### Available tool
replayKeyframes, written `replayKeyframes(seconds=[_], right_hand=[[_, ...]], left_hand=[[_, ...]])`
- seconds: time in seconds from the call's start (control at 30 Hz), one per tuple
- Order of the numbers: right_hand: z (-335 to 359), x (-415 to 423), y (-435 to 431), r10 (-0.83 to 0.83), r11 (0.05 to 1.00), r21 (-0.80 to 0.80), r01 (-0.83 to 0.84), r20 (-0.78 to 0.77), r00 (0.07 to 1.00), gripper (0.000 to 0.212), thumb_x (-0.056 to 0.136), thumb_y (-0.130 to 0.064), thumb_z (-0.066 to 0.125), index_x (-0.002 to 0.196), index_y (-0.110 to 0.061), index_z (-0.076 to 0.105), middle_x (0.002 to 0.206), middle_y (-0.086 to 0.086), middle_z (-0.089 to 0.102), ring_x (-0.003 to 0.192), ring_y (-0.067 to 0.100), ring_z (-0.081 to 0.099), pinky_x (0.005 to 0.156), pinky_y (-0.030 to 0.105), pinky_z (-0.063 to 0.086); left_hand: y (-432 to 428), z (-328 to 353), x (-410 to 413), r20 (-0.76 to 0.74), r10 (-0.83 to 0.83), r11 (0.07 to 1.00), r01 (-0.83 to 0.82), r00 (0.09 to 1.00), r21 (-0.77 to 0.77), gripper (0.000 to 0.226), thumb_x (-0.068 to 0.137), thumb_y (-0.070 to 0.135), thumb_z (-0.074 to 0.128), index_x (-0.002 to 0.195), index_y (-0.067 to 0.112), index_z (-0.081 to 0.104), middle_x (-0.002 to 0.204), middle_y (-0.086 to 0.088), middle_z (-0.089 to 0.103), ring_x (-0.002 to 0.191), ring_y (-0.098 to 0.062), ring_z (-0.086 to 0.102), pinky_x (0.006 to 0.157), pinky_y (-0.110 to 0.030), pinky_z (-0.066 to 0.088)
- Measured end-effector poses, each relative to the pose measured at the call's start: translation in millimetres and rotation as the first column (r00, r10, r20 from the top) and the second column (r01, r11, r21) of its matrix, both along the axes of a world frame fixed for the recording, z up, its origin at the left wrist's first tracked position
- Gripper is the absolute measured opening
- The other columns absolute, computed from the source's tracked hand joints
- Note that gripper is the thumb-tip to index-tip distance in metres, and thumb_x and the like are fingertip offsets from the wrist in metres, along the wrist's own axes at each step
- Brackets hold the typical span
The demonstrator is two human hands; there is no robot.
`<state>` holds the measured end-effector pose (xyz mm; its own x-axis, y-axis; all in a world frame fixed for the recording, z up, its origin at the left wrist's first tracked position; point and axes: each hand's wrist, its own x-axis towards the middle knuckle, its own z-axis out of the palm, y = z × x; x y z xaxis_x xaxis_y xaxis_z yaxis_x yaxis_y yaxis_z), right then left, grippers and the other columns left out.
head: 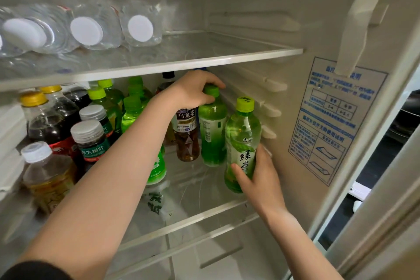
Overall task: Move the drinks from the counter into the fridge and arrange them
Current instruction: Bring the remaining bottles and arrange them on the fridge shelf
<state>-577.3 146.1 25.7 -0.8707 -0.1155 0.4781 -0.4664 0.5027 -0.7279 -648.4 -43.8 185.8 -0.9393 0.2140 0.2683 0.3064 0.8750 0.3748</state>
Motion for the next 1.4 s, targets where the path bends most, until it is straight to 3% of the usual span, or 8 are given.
replayKeyframes(seconds=[0.23,0.3,0.43,0.53,0.67,0.87,1.2,1.4], right_hand=[[-2.2,-0.2,-4.2,-0.037,0.999,-0.008,0.037,-0.002,0.999,0.061,0.085,-0.027,0.066,0.139,-0.020,0.039,0.132,-0.002,0.052,0.119,0.011,0.048,0.093,0.018,0.035],[-1.4,-1.8,-4.7,-0.032,0.999,-0.009,0.032,0.002,0.999,0.060,0.085,-0.026,0.066,0.138,-0.019,0.040,0.131,0.000,0.054,0.118,0.014,0.051,0.093,0.022,0.040],[2.0,-12.0,-7.2,0.025,1.000,-0.017,-0.026,-0.029,0.999,0.058,0.085,-0.018,0.066,0.137,-0.013,0.041,0.130,0.002,0.055,0.118,0.016,0.051,0.095,0.024,0.041],[4.2,-26.0,-14.6,0.041,0.999,0.003,-0.041,-0.014,0.999,0.057,0.085,-0.015,0.066,0.136,-0.011,0.041,0.131,0.005,0.053,0.120,0.018,0.049,0.094,0.019,0.034],[6.9,-48.9,-29.3,0.087,0.996,0.005,-0.087,0.014,0.996,0.055,0.084,-0.012,0.066,0.134,-0.007,0.043,0.129,0.011,0.053,0.120,0.023,0.047,0.095,0.018,0.030],[12.9,-81.3,-58.4,0.153,0.985,-0.105,-0.137,0.165,0.974,0.055,0.085,-0.011,0.065,0.135,-0.011,0.042,0.133,0.008,0.053,0.125,0.024,0.048,0.107,0.043,0.038],[22.5,-108.5,-73.1,0.301,0.944,-0.206,-0.259,0.213,0.930,0.053,0.088,-0.004,0.060,0.137,-0.006,0.039,0.135,0.013,0.051,0.129,0.026,0.045,0.110,0.046,0.034],[19.4,-106.6,-73.7,0.267,0.949,-0.238,-0.208,0.256,0.929,0.053,0.088,-0.007,0.062,0.136,-0.007,0.039,0.133,0.012,0.053,0.125,0.026,0.049,0.107,0.041,0.038]], left_hand=[[5.1,-12.8,9.2,-0.108,0.061,0.998,-0.060,0.992,0.017,0.030,0.088,0.021,0.063,0.116,0.029,0.061,0.092,0.016,0.051,0.075,-0.004,0.045,0.058,-0.009,0.032],[2.8,-14.9,22.8,-0.117,0.087,0.996,-0.085,0.989,0.021,0.028,0.087,0.023,0.065,0.112,0.034,0.061,0.086,0.018,0.049,0.077,-0.008,0.047,0.066,-0.018,0.038],[-5.2,-22.7,64.8,-0.178,0.055,0.998,-0.052,0.982,0.021,0.033,0.084,0.021,0.067,0.115,0.033,0.062,0.102,0.011,0.056,0.096,-0.015,0.054,0.084,-0.031,0.047],[-12.3,-24.2,95.6,-0.162,0.064,0.996,-0.053,0.985,0.071,0.034,0.085,0.022,0.067,0.116,0.035,0.062,0.115,0.012,0.061,0.099,-0.010,0.060,0.088,-0.036,0.052],[-25.5,-22.0,127.7,-0.105,0.085,0.987,-0.069,0.991,0.146,0.034,0.085,0.019,0.068,0.111,0.040,0.061,0.113,0.015,0.061,0.098,-0.007,0.062,0.088,-0.040,0.053],[-35.0,-19.5,154.4,-0.031,0.076,0.965,-0.066,0.997,0.253,0.035,0.084,0.008,0.067,0.105,0.037,0.063,0.108,0.017,0.064,0.104,-0.003,0.062,0.093,-0.038,0.052],[-43.2,-13.2,162.1,0.025,0.121,0.940,-0.122,0.992,0.318,0.047,0.084,-0.004,0.062,0.089,0.043,0.063,0.112,0.002,0.065,0.111,-0.018,0.060,0.098,-0.046,0.048],[-41.6,-20.6,164.9,-0.013,0.155,0.937,-0.142,0.988,0.320,0.046,0.085,0.000,0.062,0.096,0.044,0.059,0.121,0.010,0.060,0.116,-0.005,0.055,0.099,-0.026,0.045]])
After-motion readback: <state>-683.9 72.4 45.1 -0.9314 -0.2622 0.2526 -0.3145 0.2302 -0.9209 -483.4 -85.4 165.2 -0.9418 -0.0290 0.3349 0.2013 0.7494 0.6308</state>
